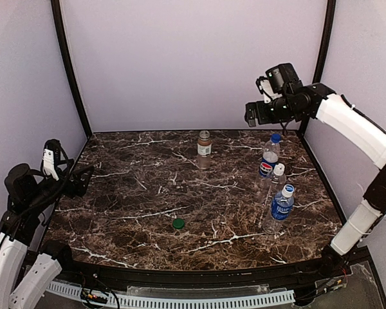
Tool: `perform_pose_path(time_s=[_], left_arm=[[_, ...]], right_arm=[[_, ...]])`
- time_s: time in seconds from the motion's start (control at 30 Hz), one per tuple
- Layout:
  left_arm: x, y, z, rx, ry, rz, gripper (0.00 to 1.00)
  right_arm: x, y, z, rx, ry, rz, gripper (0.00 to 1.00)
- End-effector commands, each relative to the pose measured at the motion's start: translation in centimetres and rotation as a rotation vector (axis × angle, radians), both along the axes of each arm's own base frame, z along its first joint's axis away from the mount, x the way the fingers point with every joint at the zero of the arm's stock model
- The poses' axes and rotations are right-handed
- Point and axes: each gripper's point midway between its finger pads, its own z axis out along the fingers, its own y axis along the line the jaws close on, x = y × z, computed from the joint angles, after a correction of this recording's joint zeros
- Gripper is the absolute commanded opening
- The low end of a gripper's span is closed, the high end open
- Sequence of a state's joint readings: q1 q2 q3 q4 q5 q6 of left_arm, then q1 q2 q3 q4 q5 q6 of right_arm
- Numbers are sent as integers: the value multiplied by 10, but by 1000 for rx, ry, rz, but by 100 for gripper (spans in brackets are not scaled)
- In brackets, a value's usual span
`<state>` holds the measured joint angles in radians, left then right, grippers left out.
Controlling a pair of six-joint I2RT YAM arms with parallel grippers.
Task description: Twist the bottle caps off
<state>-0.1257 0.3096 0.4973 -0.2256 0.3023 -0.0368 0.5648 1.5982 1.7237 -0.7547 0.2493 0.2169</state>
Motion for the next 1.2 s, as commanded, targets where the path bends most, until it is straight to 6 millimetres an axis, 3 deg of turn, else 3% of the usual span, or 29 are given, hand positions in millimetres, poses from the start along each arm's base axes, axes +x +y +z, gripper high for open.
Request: perform_pose_path(time_s=[0.0, 0.1, 0.17, 0.47, 0.73, 0.83, 0.97, 1.07, 1.17], left_arm=[[7, 21, 0, -87, -37, 116, 94], [7, 24, -22, -85, -16, 122, 93], [7, 25, -29, -78, -16, 125, 93], [4, 22, -34, -27, -51, 91, 93], [3, 20, -33, -35, -52, 80, 92], [3, 21, -32, -34, -52, 83, 92], [3, 20, -30, -38, -54, 81, 92], [2, 18, -27, -35, -62, 67, 92], [-2, 13, -14, -1, -103, 30, 92]], right_arm=[[-19, -53, -57, -121, 190, -152, 97], [-20, -67, -65, -119, 211, -186, 92], [-19, -64, -68, -90, 226, -157, 86], [-11, -69, -82, -84, 252, -167, 58], [-17, -78, -94, -121, 279, -195, 44], [-16, -80, -92, -130, 270, -203, 23], [-12, -82, -78, -145, 231, -195, 0], [-9, -88, -54, -169, 174, -214, 0], [-7, -89, -3, -169, 33, -254, 0]])
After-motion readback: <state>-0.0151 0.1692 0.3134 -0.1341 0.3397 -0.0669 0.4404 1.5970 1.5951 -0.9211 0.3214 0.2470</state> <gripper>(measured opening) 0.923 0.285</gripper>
